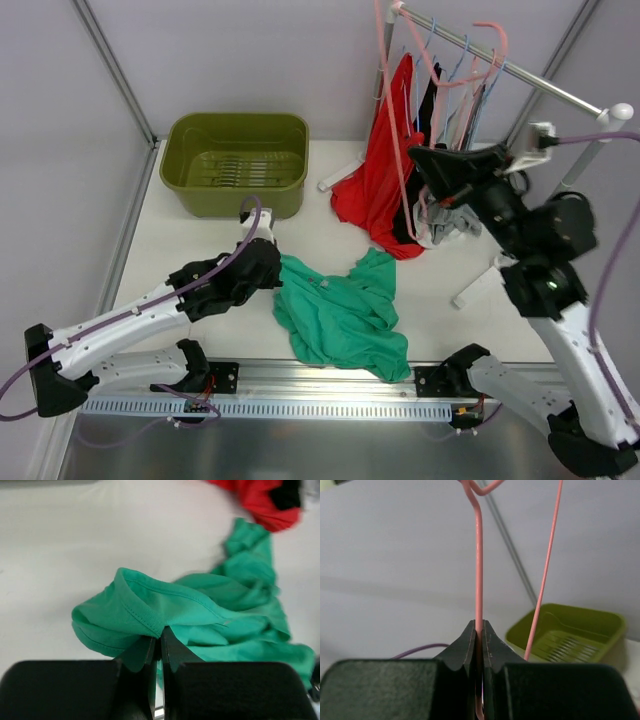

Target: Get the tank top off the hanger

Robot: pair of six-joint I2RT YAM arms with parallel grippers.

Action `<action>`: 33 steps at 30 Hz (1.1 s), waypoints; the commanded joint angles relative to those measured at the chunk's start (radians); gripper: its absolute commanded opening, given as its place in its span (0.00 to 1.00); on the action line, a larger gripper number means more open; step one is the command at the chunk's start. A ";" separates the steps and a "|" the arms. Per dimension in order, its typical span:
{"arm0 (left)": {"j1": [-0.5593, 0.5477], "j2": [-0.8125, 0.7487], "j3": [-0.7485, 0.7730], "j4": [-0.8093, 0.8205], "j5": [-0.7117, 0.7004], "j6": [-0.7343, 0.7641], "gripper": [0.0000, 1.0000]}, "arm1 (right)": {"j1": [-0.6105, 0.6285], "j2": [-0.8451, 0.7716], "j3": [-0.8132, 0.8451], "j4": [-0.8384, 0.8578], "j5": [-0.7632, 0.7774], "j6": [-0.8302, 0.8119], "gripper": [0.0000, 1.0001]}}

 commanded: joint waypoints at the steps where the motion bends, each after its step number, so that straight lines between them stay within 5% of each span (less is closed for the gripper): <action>1: 0.081 -0.060 -0.063 -0.085 -0.033 -0.152 0.00 | 0.006 -0.185 0.178 -0.600 0.197 -0.214 0.01; 6: 0.141 -0.074 -0.135 -0.098 0.042 -0.144 0.08 | 0.004 -0.303 0.241 -0.974 0.384 -0.306 0.00; 8: 0.146 -0.088 -0.132 -0.105 0.077 -0.118 0.22 | 0.006 -0.311 0.243 -1.069 0.418 -0.316 0.00; 10: 0.146 -0.118 -0.105 -0.134 0.105 -0.101 0.62 | 0.006 -0.306 0.263 -1.137 0.490 -0.314 0.00; 11: 0.146 -0.129 -0.091 -0.153 0.119 -0.085 0.98 | 0.006 -0.306 0.263 -1.145 0.509 -0.313 0.00; 18: 0.146 -0.272 0.024 -0.300 0.196 0.058 0.99 | 0.004 -0.308 0.258 -1.149 0.636 -0.234 0.00; 25: 0.146 -0.434 -0.048 -0.306 0.191 0.089 0.99 | 0.006 -0.303 0.198 -1.120 0.786 -0.216 0.00; 33: 0.135 -0.467 -0.065 -0.306 0.191 0.077 0.99 | -0.049 -0.077 0.337 -1.037 0.830 -0.273 0.00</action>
